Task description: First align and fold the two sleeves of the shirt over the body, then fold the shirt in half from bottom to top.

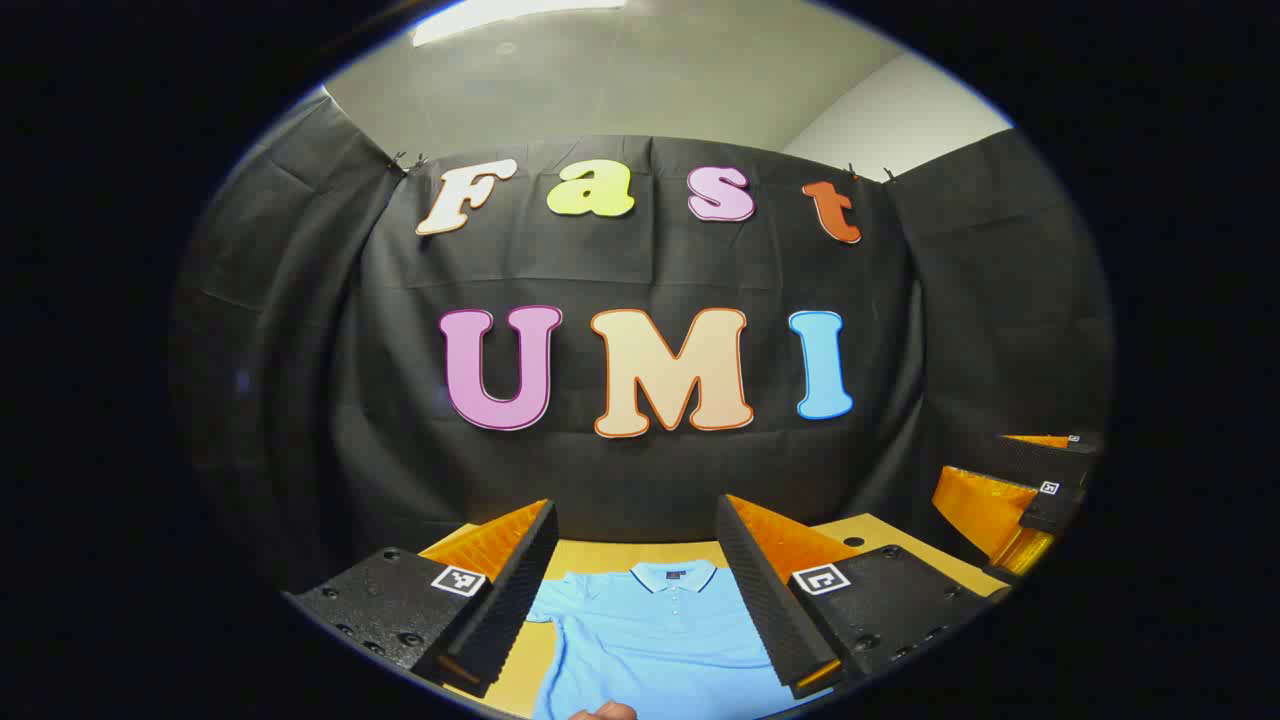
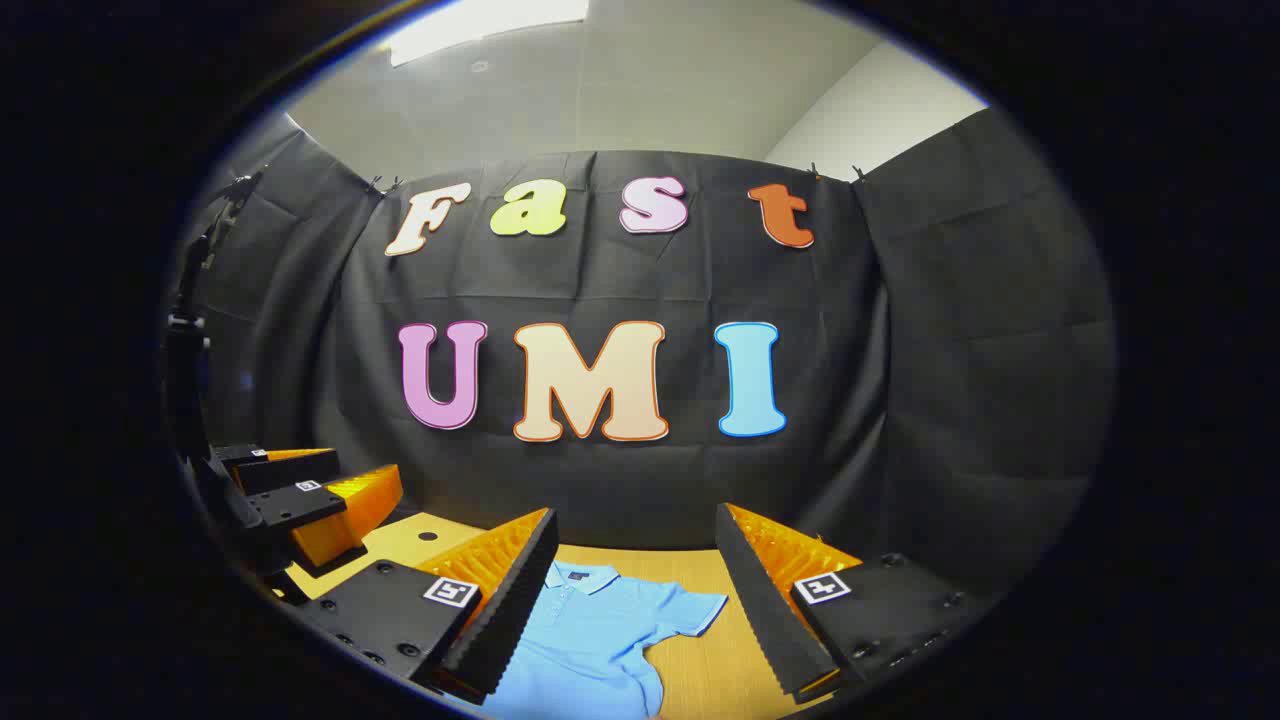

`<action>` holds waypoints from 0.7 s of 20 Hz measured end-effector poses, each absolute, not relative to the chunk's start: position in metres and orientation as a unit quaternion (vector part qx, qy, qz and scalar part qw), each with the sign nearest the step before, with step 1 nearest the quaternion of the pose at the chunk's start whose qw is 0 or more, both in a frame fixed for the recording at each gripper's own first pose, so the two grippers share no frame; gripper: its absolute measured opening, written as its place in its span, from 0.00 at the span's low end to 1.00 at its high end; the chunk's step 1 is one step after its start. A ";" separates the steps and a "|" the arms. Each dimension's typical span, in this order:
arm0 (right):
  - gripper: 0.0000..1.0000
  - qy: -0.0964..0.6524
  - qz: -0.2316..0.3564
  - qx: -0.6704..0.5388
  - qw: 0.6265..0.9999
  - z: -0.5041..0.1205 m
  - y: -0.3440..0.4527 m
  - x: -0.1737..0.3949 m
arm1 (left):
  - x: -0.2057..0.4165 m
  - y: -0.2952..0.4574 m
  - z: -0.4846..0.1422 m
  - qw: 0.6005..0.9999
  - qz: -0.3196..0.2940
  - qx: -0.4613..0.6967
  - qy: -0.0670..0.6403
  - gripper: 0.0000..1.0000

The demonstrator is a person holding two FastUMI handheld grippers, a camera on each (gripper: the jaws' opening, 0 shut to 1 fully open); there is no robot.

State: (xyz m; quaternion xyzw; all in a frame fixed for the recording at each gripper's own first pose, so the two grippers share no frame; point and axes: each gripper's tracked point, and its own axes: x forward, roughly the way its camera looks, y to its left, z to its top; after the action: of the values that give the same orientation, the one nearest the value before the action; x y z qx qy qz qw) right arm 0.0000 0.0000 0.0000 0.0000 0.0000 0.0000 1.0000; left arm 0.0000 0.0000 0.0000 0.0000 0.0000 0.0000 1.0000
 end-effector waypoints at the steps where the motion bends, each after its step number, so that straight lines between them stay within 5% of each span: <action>1: 1.00 -0.001 0.001 -0.002 1.000 0.000 0.000 -0.001 | 0.000 0.001 -0.001 1.000 0.001 0.000 0.000 0.94; 14: 1.00 0.003 0.006 -0.002 1.000 -0.002 -0.006 -0.007 | -0.002 -0.004 0.000 1.000 0.003 0.008 -0.001 0.95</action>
State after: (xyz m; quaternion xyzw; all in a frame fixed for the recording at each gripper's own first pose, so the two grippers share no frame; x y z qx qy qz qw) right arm -0.0067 -0.0055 -0.0020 -0.0017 0.0031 0.0063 1.0000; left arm -0.0023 -0.0044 0.0004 0.0081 -0.0013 0.0034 1.0000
